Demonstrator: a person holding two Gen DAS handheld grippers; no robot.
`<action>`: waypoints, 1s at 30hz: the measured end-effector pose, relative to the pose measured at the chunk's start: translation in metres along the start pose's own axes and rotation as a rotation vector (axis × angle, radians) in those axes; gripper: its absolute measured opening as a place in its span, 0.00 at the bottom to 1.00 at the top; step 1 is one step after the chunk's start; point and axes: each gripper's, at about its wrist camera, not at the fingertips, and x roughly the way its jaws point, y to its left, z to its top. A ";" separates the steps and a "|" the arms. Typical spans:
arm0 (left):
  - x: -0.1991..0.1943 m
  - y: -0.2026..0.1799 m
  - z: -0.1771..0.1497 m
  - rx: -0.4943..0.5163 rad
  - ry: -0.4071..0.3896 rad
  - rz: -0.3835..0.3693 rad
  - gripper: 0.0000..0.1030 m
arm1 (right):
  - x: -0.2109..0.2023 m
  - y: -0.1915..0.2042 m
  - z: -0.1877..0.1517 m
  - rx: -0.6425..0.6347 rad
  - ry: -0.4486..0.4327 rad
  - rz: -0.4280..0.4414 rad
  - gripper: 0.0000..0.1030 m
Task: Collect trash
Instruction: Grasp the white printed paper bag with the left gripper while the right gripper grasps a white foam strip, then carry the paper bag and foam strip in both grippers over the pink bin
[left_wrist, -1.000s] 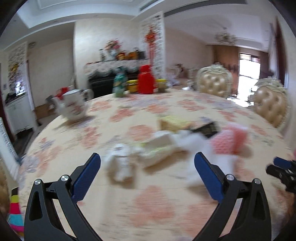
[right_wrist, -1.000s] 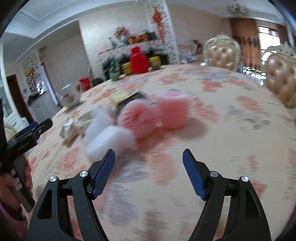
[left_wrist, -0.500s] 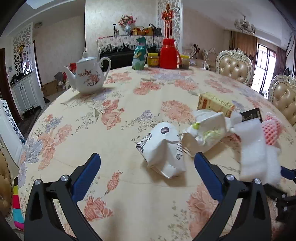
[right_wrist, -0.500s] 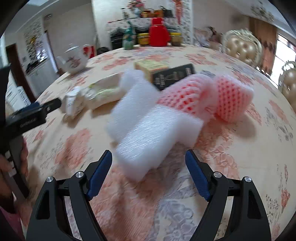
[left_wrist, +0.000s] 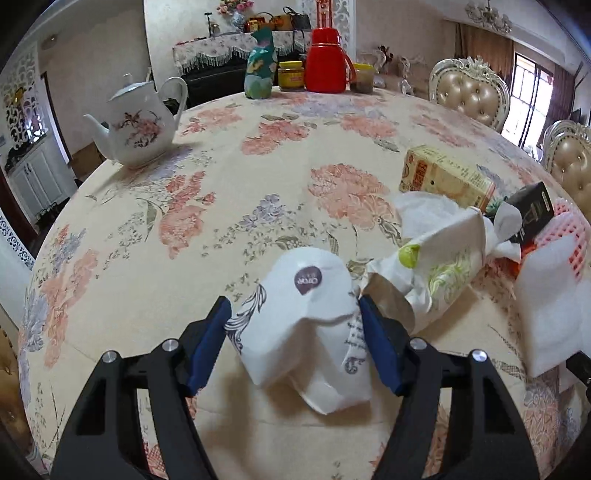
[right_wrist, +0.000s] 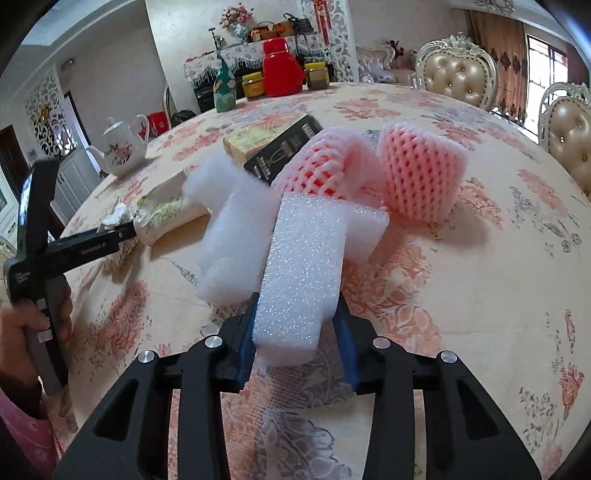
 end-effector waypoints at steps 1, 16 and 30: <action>-0.001 0.001 -0.001 -0.003 -0.007 -0.001 0.66 | -0.002 -0.001 -0.001 0.002 -0.003 0.006 0.36; -0.103 -0.024 -0.062 -0.043 -0.213 -0.068 0.66 | -0.055 -0.007 -0.025 -0.049 -0.090 0.106 0.36; -0.166 -0.099 -0.094 0.066 -0.369 -0.170 0.66 | -0.106 -0.040 -0.045 -0.033 -0.198 0.064 0.36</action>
